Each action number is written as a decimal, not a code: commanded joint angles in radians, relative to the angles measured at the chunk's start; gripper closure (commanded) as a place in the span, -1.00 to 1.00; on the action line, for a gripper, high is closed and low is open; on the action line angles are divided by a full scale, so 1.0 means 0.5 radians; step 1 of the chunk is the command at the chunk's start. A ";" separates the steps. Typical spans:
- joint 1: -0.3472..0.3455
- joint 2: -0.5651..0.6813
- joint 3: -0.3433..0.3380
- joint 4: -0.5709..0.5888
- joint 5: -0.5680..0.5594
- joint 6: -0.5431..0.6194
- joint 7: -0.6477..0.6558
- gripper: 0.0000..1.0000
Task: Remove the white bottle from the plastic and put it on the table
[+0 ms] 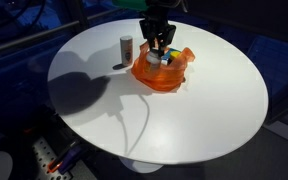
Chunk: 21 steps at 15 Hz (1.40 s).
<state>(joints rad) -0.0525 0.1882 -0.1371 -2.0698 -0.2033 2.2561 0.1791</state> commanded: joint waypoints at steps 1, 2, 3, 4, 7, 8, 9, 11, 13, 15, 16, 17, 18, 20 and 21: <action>0.000 -0.151 0.006 -0.011 -0.047 -0.106 0.039 0.60; 0.001 -0.194 0.011 -0.021 -0.053 -0.121 0.037 0.60; 0.000 -0.245 0.018 -0.029 -0.045 -0.148 0.028 0.60; -0.002 -0.286 0.025 -0.031 -0.038 -0.176 0.020 0.60; -0.011 -0.418 0.047 -0.026 -0.033 -0.285 0.003 0.60; -0.014 -0.460 0.055 -0.026 -0.033 -0.316 0.000 0.60; -0.018 -0.498 0.061 -0.024 -0.034 -0.342 -0.005 0.60; -0.027 -0.436 0.066 0.001 0.002 -0.307 -0.005 0.60; -0.028 -0.465 0.071 -0.002 0.002 -0.319 -0.006 0.10; -0.027 -0.445 0.071 -0.006 0.002 -0.317 -0.006 0.10; -0.027 -0.432 0.070 -0.006 0.002 -0.315 -0.006 0.10; -0.026 -0.425 0.070 -0.006 0.002 -0.315 -0.005 0.10; -0.026 -0.424 0.071 -0.006 0.002 -0.315 -0.005 0.60; -0.009 -0.441 0.091 -0.017 -0.001 -0.303 -0.013 0.60; 0.003 -0.449 0.108 -0.012 -0.003 -0.305 -0.020 0.60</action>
<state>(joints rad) -0.0526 -0.0224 -0.1065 -2.0750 -0.2032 2.1006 0.1774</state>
